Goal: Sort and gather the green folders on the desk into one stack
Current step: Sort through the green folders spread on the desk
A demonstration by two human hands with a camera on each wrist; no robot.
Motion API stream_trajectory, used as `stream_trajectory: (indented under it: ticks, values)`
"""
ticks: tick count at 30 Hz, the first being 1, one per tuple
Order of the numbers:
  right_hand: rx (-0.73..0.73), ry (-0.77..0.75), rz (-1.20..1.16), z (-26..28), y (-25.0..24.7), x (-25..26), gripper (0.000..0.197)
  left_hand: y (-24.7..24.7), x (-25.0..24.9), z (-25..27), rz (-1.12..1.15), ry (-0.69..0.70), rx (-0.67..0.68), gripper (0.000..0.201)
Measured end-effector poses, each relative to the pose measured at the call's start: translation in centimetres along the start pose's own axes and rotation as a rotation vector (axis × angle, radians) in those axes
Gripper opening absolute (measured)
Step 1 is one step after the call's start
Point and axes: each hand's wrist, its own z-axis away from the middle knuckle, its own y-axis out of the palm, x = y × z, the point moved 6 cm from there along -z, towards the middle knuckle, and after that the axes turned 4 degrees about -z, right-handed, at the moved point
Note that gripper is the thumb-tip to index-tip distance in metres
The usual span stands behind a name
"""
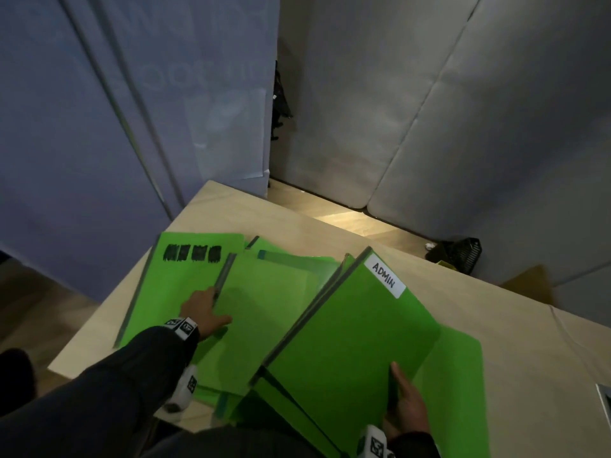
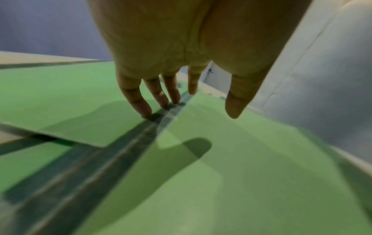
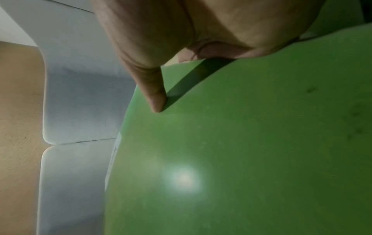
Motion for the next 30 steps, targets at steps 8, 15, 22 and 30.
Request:
stream_trajectory:
  ticks: [8, 15, 22, 30]
  values:
    - [-0.105, -0.024, 0.045, 0.7, -2.3, -0.9, 0.055, 1.0, 0.4, -1.7, 0.082, -0.185, -0.005, 0.098]
    - [-0.192, -0.067, 0.132, 1.2, -3.7, -0.3, 0.04, -0.3, -2.1, -2.5, 0.427, -0.09, -0.031, 0.005]
    - [-0.21, -0.005, 0.068, 2.1, -3.6, -0.2, 0.045, -1.6, -6.8, -0.6, 0.694, 0.067, -0.043, 0.019]
    - [-0.291, -0.027, 0.058, 3.2, -4.6, 1.3, 0.036, -19.2, -10.9, 3.8, 0.72, 0.426, -0.538, 0.029]
